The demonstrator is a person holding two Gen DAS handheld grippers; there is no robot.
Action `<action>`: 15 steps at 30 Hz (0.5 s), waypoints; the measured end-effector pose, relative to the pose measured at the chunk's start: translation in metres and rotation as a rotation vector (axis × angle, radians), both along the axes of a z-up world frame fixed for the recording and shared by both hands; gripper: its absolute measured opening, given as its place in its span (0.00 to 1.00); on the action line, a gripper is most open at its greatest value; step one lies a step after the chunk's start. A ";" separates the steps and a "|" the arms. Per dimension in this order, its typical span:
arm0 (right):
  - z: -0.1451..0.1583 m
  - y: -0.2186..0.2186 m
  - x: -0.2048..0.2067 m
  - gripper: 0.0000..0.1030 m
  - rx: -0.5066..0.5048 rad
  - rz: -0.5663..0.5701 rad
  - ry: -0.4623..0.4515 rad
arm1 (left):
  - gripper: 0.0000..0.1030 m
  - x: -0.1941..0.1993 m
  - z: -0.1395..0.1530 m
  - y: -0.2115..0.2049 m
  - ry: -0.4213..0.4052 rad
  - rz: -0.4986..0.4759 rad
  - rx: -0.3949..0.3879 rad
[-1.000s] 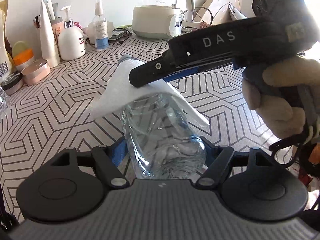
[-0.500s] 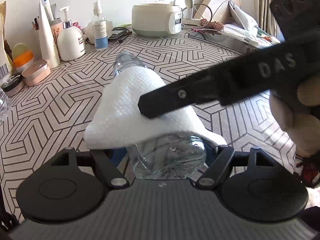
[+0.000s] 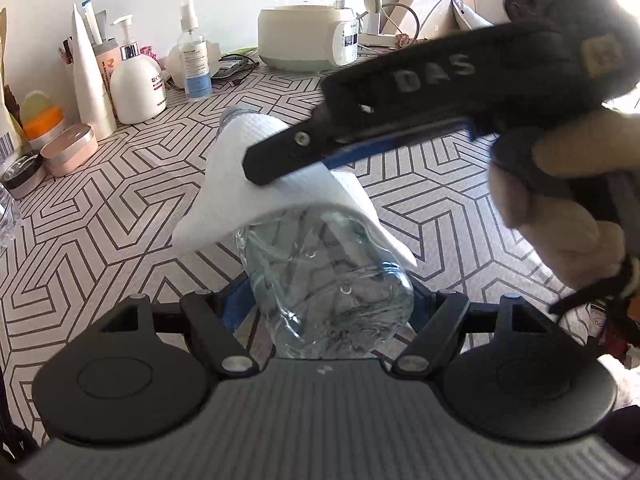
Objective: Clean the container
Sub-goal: 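Rub the towel back and forth over the bottle with the right tool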
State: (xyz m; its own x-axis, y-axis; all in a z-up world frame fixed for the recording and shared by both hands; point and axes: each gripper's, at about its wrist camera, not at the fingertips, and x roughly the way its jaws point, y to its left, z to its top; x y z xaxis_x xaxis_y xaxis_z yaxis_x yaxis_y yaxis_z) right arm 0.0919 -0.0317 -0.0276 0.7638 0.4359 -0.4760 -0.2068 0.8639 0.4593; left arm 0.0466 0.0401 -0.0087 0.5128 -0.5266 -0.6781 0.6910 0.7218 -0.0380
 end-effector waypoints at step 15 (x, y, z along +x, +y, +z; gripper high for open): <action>-0.004 0.004 -0.021 0.67 0.010 0.041 -0.026 | 0.74 0.002 0.000 0.001 0.010 0.007 -0.010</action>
